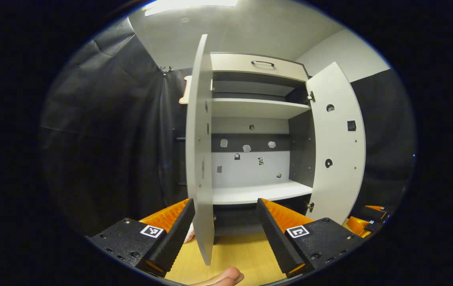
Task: Open the right door of the double-door shoe cabinet with the right hand, and open the left door with the left hand.
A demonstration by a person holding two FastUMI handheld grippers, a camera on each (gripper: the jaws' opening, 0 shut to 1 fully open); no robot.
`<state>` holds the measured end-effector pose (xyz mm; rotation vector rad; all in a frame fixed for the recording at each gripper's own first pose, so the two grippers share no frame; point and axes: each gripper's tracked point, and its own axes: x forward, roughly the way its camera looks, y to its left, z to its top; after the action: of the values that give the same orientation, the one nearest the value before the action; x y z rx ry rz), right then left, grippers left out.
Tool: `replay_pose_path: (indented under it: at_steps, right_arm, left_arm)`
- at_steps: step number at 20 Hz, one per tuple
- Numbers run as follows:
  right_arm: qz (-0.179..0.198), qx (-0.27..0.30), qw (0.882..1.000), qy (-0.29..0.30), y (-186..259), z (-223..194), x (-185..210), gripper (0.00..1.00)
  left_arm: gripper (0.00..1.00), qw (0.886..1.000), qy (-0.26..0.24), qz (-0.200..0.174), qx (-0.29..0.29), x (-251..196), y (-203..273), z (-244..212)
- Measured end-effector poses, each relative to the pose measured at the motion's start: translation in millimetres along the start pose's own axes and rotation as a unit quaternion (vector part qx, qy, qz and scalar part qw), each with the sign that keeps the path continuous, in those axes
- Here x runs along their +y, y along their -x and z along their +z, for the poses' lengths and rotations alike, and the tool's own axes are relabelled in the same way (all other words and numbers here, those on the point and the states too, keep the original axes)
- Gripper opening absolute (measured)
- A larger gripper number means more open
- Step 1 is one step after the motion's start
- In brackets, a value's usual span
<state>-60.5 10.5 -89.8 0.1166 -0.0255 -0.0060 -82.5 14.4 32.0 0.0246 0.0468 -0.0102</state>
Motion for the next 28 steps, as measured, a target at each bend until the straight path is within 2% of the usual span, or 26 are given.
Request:
replay_pose_path:
  at_steps: [3,7,8,12,16,18,24,26,28]
  right_arm:
    - [-0.004,-0.010,1.000,-0.006,0,13,-2,0.97]
    - [0.001,-0.018,1.000,0.010,5,22,1,0.97]
    - [0.001,-0.021,1.000,0.012,6,24,1,1.00]
    - [-0.001,-0.026,1.000,0.010,7,33,1,0.99]
    - [-0.007,-0.022,0.999,0.030,3,38,2,1.00]
    - [0.002,-0.021,1.000,0.022,3,39,5,0.99]
    - [0.005,-0.025,0.999,0.023,3,48,6,0.99]
    - [0.010,-0.023,1.000,0.019,4,43,7,0.99]
    - [0.012,-0.017,1.000,0.015,2,38,9,0.99]
  left_arm:
    - [0.96,1.000,-0.014,0.001,-0.001,-29,5,-14]
    - [0.96,1.000,0.014,-0.019,0.008,-62,4,-28]
    - [0.96,1.000,0.017,-0.021,0.012,-67,4,-35]
    - [0.96,0.999,0.039,-0.002,-0.003,-64,4,-46]
    - [0.96,0.999,0.023,0.025,-0.011,-50,2,-44]
    - [0.96,0.999,0.014,0.032,-0.024,-46,3,-40]
    - [0.96,0.999,0.036,-0.002,-0.015,-61,7,-43]
    - [0.96,1.000,0.027,-0.004,-0.010,-62,7,-46]
    - [0.96,0.999,0.039,-0.018,-0.006,-70,7,-48]
